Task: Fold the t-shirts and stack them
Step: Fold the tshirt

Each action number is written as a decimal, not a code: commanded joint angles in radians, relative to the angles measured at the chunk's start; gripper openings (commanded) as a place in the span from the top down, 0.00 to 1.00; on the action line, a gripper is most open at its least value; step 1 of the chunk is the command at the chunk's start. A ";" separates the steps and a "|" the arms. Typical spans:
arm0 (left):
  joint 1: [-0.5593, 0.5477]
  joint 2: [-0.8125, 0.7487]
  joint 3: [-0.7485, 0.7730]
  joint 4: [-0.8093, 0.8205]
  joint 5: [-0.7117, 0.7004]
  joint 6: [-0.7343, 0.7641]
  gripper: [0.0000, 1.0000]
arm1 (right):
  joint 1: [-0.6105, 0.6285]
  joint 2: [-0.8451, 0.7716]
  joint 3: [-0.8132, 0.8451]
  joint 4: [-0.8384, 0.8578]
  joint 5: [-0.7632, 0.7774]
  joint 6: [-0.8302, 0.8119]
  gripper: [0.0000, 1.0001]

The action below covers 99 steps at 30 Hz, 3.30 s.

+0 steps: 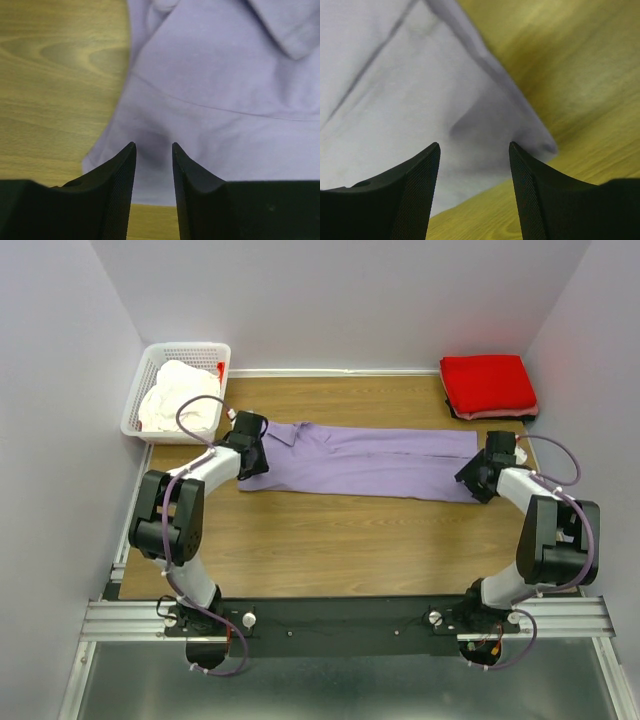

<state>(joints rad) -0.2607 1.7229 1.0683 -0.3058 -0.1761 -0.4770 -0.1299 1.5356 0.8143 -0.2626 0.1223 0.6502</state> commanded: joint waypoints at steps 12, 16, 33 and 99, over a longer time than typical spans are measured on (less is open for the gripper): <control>0.084 -0.288 -0.462 0.031 0.260 -0.159 0.59 | -0.191 -0.129 -0.199 -0.096 0.051 0.129 0.36; 0.084 -0.451 -0.487 -0.013 0.306 -0.209 0.59 | -0.191 -0.204 -0.179 -0.135 0.057 0.094 0.36; -0.005 -0.387 -0.217 0.042 0.233 -0.101 0.54 | 0.347 0.039 0.155 0.253 -0.465 -0.138 0.36; -0.064 -0.002 -0.110 0.246 0.254 -0.195 0.50 | 0.581 0.690 0.569 0.445 -0.722 -0.089 0.93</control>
<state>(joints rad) -0.3210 1.7187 0.9737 -0.1013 0.0624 -0.6327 0.4397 2.2105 1.3685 0.1822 -0.5926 0.5751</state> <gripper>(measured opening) 0.498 0.074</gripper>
